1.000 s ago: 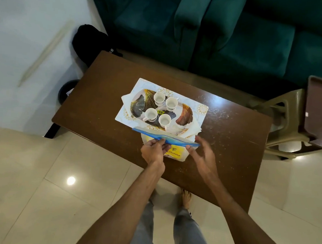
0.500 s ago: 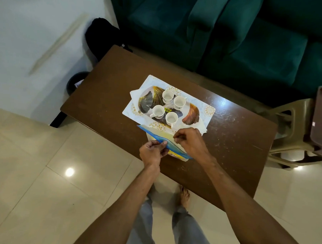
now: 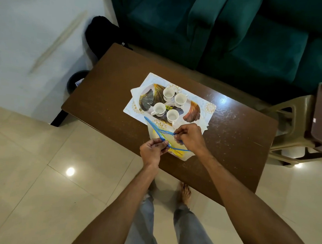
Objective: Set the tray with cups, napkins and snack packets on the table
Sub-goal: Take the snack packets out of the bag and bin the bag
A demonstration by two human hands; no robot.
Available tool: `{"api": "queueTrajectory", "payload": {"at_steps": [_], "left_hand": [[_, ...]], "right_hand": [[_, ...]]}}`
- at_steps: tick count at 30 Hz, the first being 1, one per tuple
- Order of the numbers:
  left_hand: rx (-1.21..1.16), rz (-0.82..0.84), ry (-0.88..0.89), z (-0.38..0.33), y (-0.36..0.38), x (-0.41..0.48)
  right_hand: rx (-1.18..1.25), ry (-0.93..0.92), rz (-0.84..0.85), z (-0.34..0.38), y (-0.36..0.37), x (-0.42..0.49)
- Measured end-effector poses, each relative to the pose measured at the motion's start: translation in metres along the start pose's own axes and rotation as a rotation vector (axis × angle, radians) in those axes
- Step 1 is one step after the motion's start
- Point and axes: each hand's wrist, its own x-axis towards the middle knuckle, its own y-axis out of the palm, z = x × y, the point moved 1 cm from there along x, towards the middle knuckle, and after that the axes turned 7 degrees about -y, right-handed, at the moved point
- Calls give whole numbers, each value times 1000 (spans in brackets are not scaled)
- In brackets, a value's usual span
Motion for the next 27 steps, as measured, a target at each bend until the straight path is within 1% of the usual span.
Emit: {"api": "queueTrajectory", "payload": {"at_steps": [3, 6, 8, 10, 12, 14, 17, 20, 23, 25, 27], "left_hand": [[59, -34, 34, 4, -3, 0], [168, -99, 133, 5, -2, -1], [263, -135, 220, 6, 1, 1], [383, -154, 272, 6, 5, 3], [465, -168, 278, 5, 7, 2], [496, -210, 300, 2, 5, 1], [569, -284, 326, -5, 0, -2], [650, -343, 319, -13, -2, 2], [688, -335, 399, -27, 5, 5], [757, -304, 486, -33, 9, 7], [823, -310, 539, -37, 9, 6]], "right_hand": [[-36, -5, -42, -1, 0, 3], [-84, -17, -54, -6, 2, 6], [-185, -92, -27, -6, 7, 5], [-298, -184, 39, -2, 13, 5], [-352, -246, 75, 4, 20, 7], [-353, -274, 38, 5, 24, 12], [-347, -238, -36, 2, 21, 19], [-396, -241, 6, 4, 23, 20], [-466, -291, 34, 9, 31, 18], [-515, -339, 31, 11, 36, 18], [-540, -371, 17, 13, 37, 20]]}}
